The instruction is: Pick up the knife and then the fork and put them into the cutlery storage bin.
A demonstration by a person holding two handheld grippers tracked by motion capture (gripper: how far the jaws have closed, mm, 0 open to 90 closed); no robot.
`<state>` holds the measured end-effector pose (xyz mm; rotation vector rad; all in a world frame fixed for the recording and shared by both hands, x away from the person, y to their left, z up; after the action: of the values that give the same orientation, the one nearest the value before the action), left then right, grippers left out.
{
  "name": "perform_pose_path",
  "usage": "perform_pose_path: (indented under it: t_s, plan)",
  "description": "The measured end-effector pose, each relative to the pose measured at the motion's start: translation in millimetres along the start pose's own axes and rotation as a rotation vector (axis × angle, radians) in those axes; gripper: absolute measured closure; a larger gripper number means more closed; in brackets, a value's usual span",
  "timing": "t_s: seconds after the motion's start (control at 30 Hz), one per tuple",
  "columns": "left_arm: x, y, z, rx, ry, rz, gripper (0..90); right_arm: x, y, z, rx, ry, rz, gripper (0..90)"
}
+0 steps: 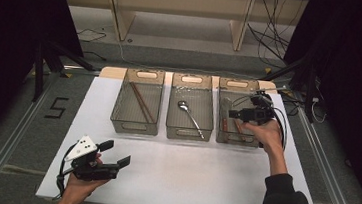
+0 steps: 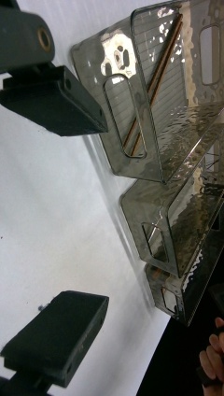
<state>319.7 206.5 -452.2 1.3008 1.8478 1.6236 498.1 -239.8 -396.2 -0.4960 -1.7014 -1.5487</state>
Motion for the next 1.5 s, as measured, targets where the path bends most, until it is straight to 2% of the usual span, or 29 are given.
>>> perform_pose_path:
  t_s: [0.23, 0.6, 0.93, 1.3, 1.4, 1.5]
  plan:
    - [-0.2, 0.0, -0.1, -0.002, -0.001, 0.003, 13.7, 21.4, -16.4, 22.3, 0.043, 0.056, -0.083, 30.6]
    - [-1.9, -0.8, -0.1, 0.007, -0.015, 0.015, 13.7, 47.4, -53.1, 46.8, 0.087, 0.131, -0.190, 25.4]
    - [-3.5, -1.6, -0.7, 0.012, -0.030, 0.030, 13.7, 58.2, -87.3, 63.5, 0.087, 0.216, -0.260, 24.7]
    - [-5.3, -2.2, -1.9, 0.009, -0.044, 0.046, 13.7, 60.0, -124.0, 73.2, 0.113, 0.225, -0.293, 23.2]
    - [-5.6, -2.4, -2.6, 0.012, -0.049, 0.045, 13.7, 59.9, -132.4, 72.6, 0.104, 0.231, -0.301, 22.7]
    - [-5.0, -3.0, -2.9, 0.014, -0.056, 0.050, 13.7, 61.4, -138.9, 72.7, 0.119, 0.216, -0.320, 22.3]
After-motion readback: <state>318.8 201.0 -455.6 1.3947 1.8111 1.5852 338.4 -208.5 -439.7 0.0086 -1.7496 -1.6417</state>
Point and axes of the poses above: each handheld gripper's, and its own axes: x roughly backward along the jaws, y roughly out of its top, z roughly to its left, the point moved 2 cm from there along -x, roughly forward along the jaws, and after that the axes turned 15 degrees about -y, right-handed, at the moved point
